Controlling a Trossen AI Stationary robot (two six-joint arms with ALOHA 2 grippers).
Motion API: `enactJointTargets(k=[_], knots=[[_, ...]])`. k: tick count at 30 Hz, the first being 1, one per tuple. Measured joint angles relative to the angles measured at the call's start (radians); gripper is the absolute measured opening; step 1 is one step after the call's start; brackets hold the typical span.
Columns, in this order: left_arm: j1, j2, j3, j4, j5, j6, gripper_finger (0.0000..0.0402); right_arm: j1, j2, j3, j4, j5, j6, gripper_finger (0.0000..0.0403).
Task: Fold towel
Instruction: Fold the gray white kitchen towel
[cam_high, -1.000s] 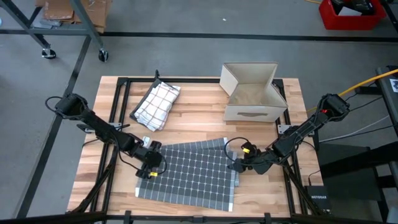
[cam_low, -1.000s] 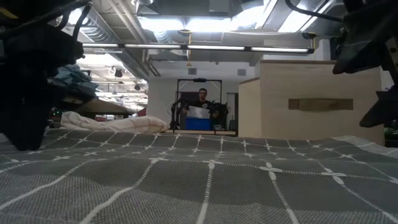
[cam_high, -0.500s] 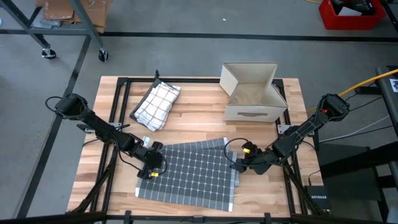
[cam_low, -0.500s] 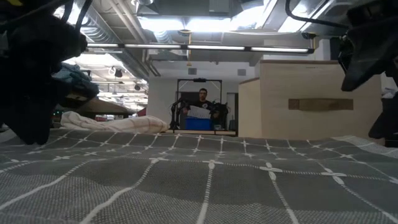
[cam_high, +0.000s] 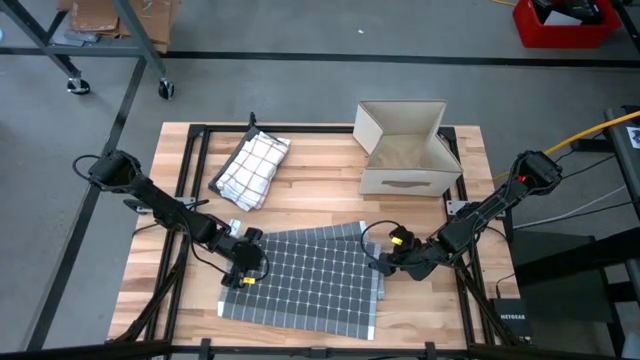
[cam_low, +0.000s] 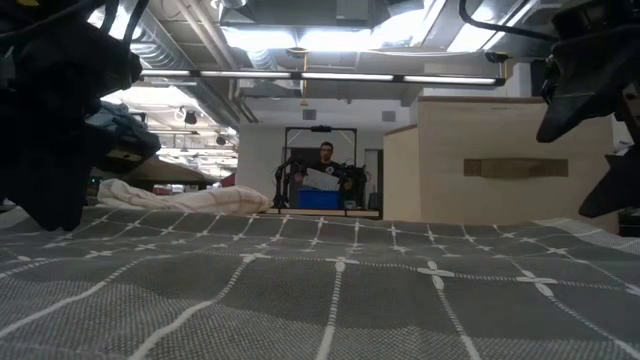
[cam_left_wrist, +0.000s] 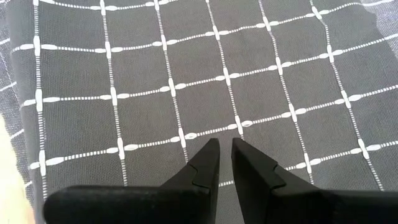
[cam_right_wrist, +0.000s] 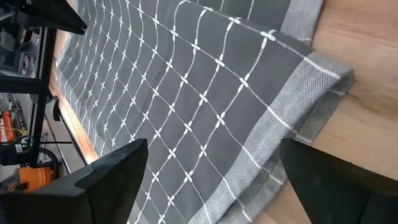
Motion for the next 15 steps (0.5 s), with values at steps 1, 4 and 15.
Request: enactJointTargets(k=[1,4,15], knots=[[0.000,0.000,0.000,0.000,0.000,0.000,0.0035,0.000,0.000,0.000,0.000,0.000,0.000,0.0367],[0.000,0.000,0.000,0.013,0.000,0.000,0.0035,0.000,0.000,0.000,0.001,0.000,0.000,0.0367],[0.001,0.000,0.000,0.164,-0.004,-0.224,0.0035,0.000,0.000,0.000,0.039,0.001,-0.001,0.0367]])
